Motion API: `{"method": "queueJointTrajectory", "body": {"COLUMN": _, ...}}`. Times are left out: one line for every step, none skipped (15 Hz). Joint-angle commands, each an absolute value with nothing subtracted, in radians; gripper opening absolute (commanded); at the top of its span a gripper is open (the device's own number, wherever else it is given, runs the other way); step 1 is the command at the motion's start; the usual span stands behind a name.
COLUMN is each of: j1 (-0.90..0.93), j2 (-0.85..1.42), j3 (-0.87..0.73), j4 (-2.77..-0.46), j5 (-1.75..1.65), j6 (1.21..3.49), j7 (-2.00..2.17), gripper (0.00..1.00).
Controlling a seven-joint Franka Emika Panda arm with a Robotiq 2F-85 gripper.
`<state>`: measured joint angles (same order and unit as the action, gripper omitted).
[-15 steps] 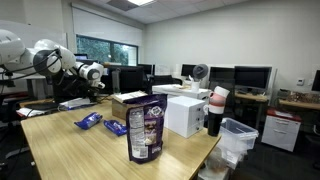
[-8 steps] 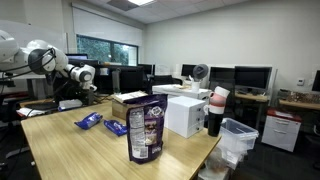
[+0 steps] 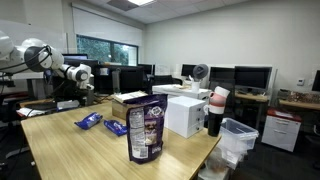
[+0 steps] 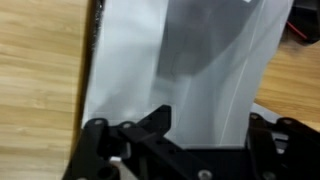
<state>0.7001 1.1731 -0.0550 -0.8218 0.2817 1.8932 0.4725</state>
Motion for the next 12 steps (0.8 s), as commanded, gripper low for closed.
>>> {"method": "queueJointTrajectory", "body": {"j1": 0.718, "j2": 1.117, "j3": -0.078, "j4": -0.903, "j5": 0.269, "j6": 1.9, "j7": 0.503, "gripper": 0.35}}
{"method": "queueJointTrajectory", "body": {"j1": 0.718, "j2": 1.115, "j3": -0.078, "j4": -0.901, "j5": 0.271, "j6": 1.895, "j7": 0.5, "gripper": 0.38}}
{"method": "queueJointTrajectory", "body": {"j1": 0.719, "j2": 1.114, "j3": -0.08, "j4": -0.901, "j5": 0.272, "j6": 1.892, "j7": 0.498, "gripper": 0.36}}
{"method": "queueJointTrajectory", "body": {"j1": 0.724, "j2": 1.113, "j3": -0.086, "j4": -0.899, "j5": 0.271, "j6": 1.889, "j7": 0.5, "gripper": 0.12}}
{"method": "queueJointTrajectory", "body": {"j1": 0.726, "j2": 1.116, "j3": -0.088, "j4": -0.896, "j5": 0.27, "j6": 1.885, "j7": 0.499, "gripper": 0.12}}
{"method": "queueJointTrajectory", "body": {"j1": 0.736, "j2": 1.124, "j3": -0.084, "j4": -0.89, "j5": 0.274, "j6": 1.872, "j7": 0.499, "gripper": 0.08}}
{"method": "queueJointTrajectory", "body": {"j1": 0.731, "j2": 1.126, "j3": -0.08, "j4": -0.885, "j5": 0.276, "j6": 1.854, "j7": 0.489, "gripper": 0.06}}
{"method": "queueJointTrajectory", "body": {"j1": 0.721, "j2": 1.128, "j3": -0.07, "j4": -0.878, "j5": 0.283, "j6": 1.827, "j7": 0.467, "gripper": 0.04}}
{"method": "queueJointTrajectory", "body": {"j1": 0.707, "j2": 1.132, "j3": -0.053, "j4": -0.868, "j5": 0.295, "j6": 1.787, "j7": 0.435, "gripper": 0.02}}
{"method": "queueJointTrajectory", "body": {"j1": 0.687, "j2": 1.134, "j3": -0.036, "j4": -0.855, "j5": 0.307, "j6": 1.746, "j7": 0.399, "gripper": 0.01}}
{"method": "queueJointTrajectory", "body": {"j1": 0.677, "j2": 1.136, "j3": -0.027, "j4": -0.847, "j5": 0.313, "j6": 1.717, "j7": 0.382, "gripper": 0.01}}
{"method": "queueJointTrajectory", "body": {"j1": 0.664, "j2": 1.137, "j3": -0.019, "j4": -0.837, "j5": 0.32, "j6": 1.685, "j7": 0.364, "gripper": 0.04}}
